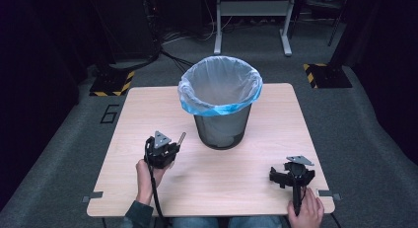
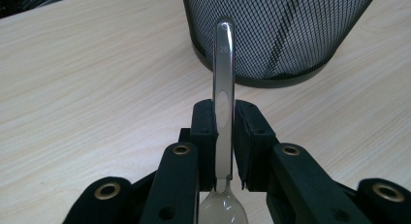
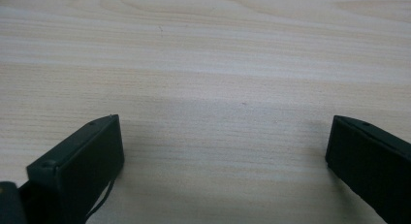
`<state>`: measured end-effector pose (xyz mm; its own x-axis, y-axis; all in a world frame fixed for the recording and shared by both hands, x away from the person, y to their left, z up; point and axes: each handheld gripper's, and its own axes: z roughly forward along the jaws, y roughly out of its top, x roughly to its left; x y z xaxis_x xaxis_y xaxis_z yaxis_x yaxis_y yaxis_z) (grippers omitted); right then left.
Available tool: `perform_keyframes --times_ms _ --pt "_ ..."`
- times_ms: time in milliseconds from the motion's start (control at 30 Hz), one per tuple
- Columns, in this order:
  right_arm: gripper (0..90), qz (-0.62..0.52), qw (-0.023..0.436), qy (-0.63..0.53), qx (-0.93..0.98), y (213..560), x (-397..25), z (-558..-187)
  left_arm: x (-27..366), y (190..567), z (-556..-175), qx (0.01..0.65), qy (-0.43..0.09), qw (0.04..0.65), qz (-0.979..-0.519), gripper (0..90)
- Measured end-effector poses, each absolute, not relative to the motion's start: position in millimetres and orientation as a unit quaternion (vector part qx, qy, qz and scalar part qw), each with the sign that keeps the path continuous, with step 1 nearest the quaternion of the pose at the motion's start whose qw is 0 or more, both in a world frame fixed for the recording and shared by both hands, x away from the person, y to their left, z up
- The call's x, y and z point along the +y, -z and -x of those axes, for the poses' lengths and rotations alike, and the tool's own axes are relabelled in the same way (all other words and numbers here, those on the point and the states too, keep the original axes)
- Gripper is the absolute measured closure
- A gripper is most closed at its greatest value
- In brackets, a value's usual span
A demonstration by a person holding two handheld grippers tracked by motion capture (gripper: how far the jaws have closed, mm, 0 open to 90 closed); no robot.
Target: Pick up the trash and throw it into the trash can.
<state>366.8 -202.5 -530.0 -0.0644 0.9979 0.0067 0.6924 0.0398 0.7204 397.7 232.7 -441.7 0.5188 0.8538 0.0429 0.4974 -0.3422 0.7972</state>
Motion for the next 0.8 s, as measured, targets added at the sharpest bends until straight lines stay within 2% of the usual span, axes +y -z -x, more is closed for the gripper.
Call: perform_keyframes --times_ms 800 --pt "0.0 -0.63 0.266 -0.288 0.671 530.1 -202.6 -366.8 237.6 406.9 -410.2 0.422 -0.251 0.394 -0.777 79.0"
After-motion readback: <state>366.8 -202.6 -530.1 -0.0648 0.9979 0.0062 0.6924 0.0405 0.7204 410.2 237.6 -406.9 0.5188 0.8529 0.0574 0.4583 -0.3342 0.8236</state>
